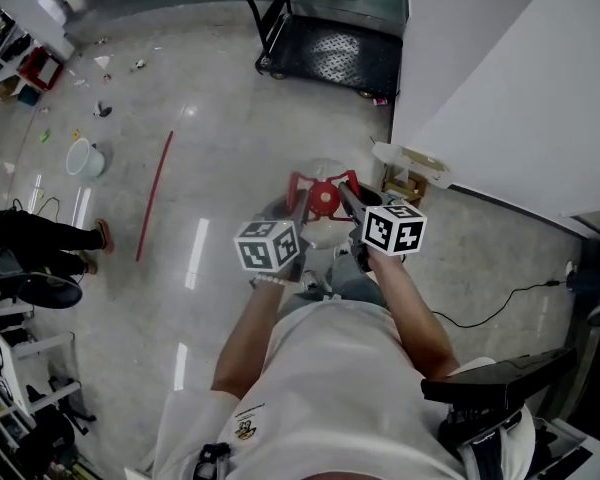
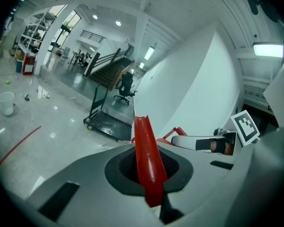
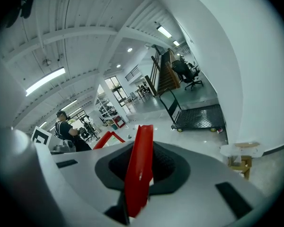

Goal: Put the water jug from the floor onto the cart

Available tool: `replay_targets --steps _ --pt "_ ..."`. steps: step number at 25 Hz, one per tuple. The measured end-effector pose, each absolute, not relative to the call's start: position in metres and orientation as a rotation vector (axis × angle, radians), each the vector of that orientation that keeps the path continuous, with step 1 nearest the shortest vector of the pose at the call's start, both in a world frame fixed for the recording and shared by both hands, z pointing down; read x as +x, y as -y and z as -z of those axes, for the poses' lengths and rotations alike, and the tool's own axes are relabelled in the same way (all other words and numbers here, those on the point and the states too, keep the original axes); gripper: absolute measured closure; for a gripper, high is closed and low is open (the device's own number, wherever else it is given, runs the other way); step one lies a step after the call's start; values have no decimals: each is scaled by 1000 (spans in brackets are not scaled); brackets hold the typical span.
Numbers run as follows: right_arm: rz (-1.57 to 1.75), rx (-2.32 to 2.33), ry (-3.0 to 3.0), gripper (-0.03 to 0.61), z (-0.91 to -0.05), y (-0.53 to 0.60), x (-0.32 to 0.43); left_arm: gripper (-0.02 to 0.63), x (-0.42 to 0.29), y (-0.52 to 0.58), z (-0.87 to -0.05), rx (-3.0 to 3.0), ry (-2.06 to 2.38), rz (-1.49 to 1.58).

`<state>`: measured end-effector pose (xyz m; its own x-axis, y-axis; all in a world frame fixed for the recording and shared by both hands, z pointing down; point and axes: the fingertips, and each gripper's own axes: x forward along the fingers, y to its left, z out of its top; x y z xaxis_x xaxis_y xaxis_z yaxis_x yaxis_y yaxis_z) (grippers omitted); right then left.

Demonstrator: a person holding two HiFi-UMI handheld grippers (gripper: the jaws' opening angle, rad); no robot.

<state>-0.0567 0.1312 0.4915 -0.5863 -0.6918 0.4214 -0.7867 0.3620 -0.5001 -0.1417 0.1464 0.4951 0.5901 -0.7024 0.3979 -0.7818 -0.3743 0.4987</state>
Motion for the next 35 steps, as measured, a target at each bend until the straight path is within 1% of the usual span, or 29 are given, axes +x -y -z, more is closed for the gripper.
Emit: replay_targets --steps 6,17,27,35 --pt "-1049 1300 2480 512 -501 -77 -72 600 -156 -95 -503 2129 1201 -157" --pt "-1111 1244 2495 512 -517 66 -64 601 -148 47 -517 2085 1232 -152" --pt "-1076 1256 2527 514 -508 196 -24 601 -107 177 -511 2102 1240 -119" --pt "-1044 1274 2524 514 -503 261 -7 601 -89 242 -508 2118 1225 -125"
